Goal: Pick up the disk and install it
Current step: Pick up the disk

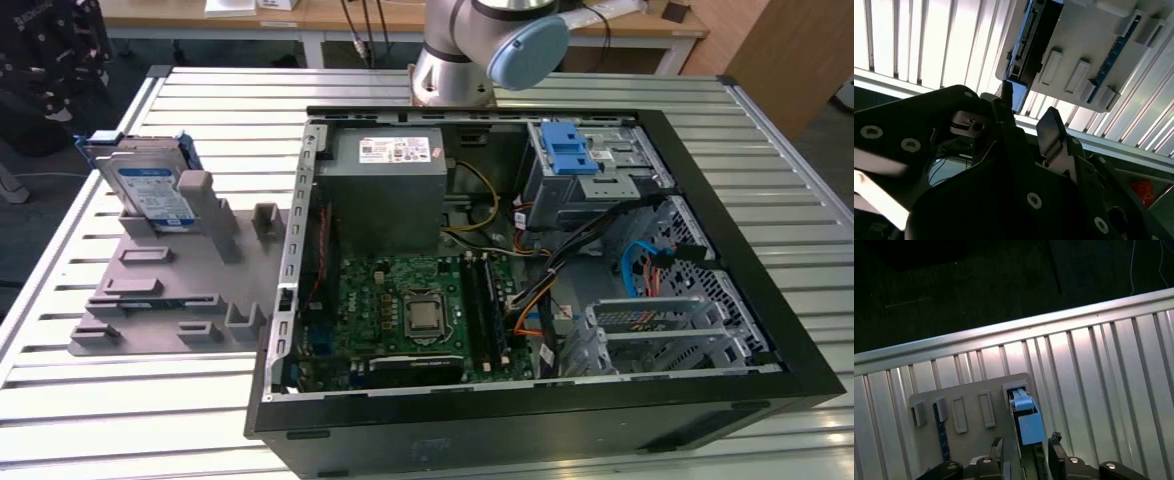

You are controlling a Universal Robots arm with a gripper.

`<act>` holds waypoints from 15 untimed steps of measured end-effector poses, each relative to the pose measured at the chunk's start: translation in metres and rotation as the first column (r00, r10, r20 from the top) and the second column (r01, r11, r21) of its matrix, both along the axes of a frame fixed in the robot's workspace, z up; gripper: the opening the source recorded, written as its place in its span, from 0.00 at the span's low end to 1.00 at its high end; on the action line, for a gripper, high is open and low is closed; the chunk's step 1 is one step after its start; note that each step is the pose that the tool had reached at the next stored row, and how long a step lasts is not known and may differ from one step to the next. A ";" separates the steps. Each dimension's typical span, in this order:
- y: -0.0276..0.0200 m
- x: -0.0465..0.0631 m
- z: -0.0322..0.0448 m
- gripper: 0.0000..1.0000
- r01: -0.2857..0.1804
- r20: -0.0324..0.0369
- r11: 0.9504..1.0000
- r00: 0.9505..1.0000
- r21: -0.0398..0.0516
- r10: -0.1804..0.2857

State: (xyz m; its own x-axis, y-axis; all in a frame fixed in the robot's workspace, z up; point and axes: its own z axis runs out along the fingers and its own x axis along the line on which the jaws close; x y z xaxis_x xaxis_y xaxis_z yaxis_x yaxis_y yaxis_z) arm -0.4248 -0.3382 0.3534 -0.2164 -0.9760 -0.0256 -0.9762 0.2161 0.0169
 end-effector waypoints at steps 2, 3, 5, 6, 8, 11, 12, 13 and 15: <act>0.0000 0.000 -0.0012 0.47 -0.037 0.001 0.999 0.999 0.000 0.037; 0.0001 0.000 -0.0018 0.53 -0.054 0.001 0.999 0.999 0.000 0.054; 0.0001 0.000 -0.0031 0.53 -0.090 0.002 0.996 0.996 0.000 0.090; 0.0000 0.000 -0.0040 0.53 -0.107 0.002 0.994 0.994 0.000 0.107; 0.0001 0.000 -0.0058 0.53 -0.126 0.006 0.992 0.992 -0.001 0.126; 0.0001 -0.001 -0.0088 0.53 -0.134 0.015 0.991 0.991 -0.002 0.134; 0.0001 -0.001 -0.0098 0.53 -0.135 0.019 0.991 0.991 -0.003 0.135; 0.0001 -0.001 -0.0111 0.53 -0.136 0.022 0.991 0.991 -0.003 0.136; 0.0000 -0.001 -0.0136 0.53 -0.137 0.024 0.991 0.990 -0.003 0.137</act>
State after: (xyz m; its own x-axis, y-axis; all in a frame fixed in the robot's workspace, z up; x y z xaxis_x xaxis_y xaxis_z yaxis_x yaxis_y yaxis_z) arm -0.4262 -0.3382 0.3398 -0.0803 -0.9964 -0.0278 -0.9967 0.0805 -0.0069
